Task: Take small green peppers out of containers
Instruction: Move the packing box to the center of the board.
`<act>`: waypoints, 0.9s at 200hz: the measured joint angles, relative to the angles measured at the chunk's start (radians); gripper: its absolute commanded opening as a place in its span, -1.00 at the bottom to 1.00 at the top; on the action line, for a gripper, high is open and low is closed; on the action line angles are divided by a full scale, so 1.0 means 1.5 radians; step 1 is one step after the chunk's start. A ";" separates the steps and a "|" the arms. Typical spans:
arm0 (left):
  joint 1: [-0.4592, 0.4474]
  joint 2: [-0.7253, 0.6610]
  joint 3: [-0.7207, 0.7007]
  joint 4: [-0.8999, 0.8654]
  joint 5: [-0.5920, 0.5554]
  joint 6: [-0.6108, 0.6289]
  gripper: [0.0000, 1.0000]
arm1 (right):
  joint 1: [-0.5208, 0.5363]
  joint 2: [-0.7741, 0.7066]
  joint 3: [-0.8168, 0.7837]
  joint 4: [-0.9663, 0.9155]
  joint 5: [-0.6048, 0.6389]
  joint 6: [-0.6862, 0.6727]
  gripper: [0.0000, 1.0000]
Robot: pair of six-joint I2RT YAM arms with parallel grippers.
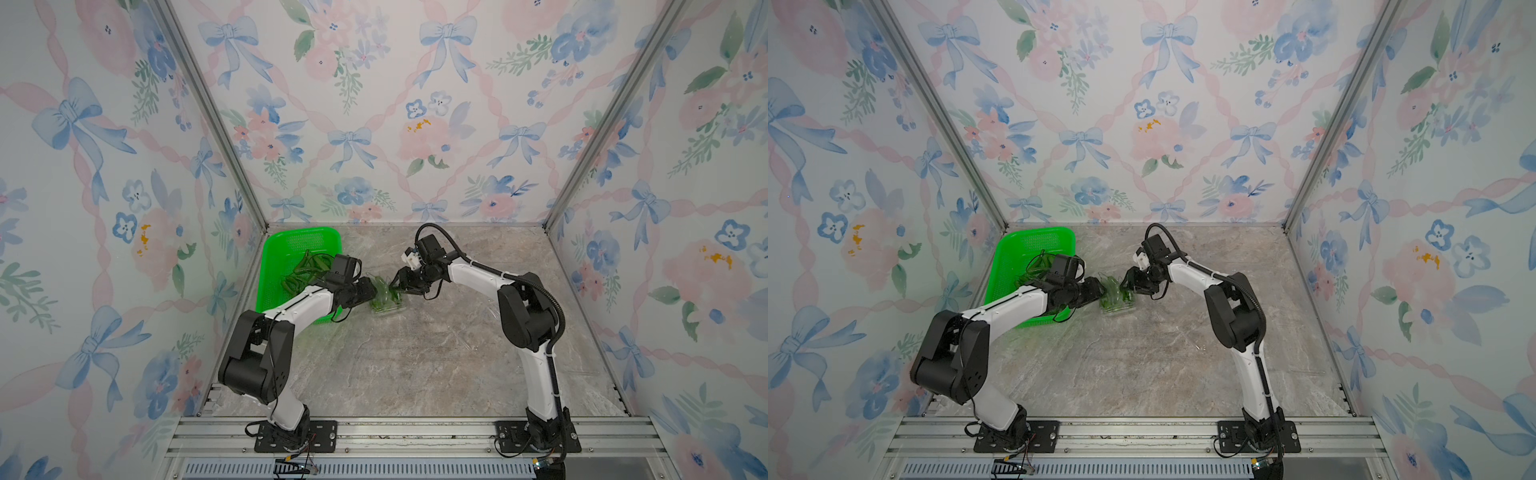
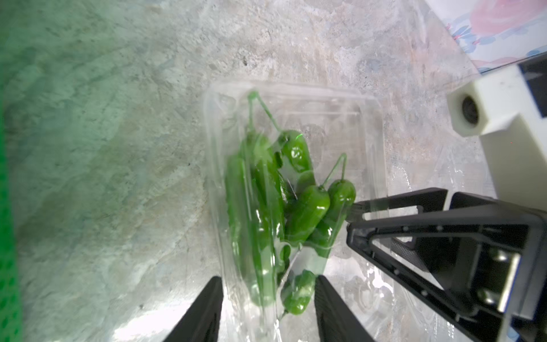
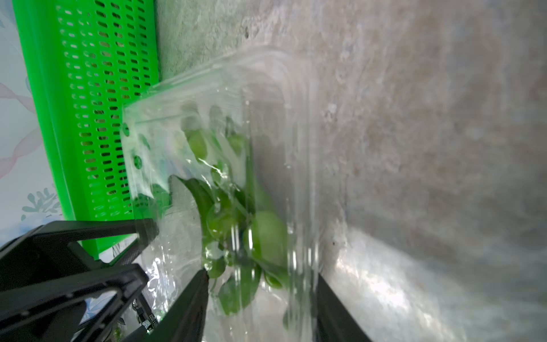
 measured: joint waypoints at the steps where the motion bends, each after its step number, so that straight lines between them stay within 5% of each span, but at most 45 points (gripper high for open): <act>1: 0.000 -0.002 -0.002 0.001 0.000 -0.001 0.07 | 0.001 -0.003 -0.004 0.002 0.001 0.000 0.09; 72: 0.000 -0.136 -0.094 0.022 -0.023 -0.028 0.07 | 0.018 -0.068 -0.087 0.014 0.034 -0.007 0.27; 180: 0.052 -0.056 -0.088 0.051 -0.021 -0.007 -0.32 | 0.018 -0.036 0.060 -0.052 0.109 0.004 0.31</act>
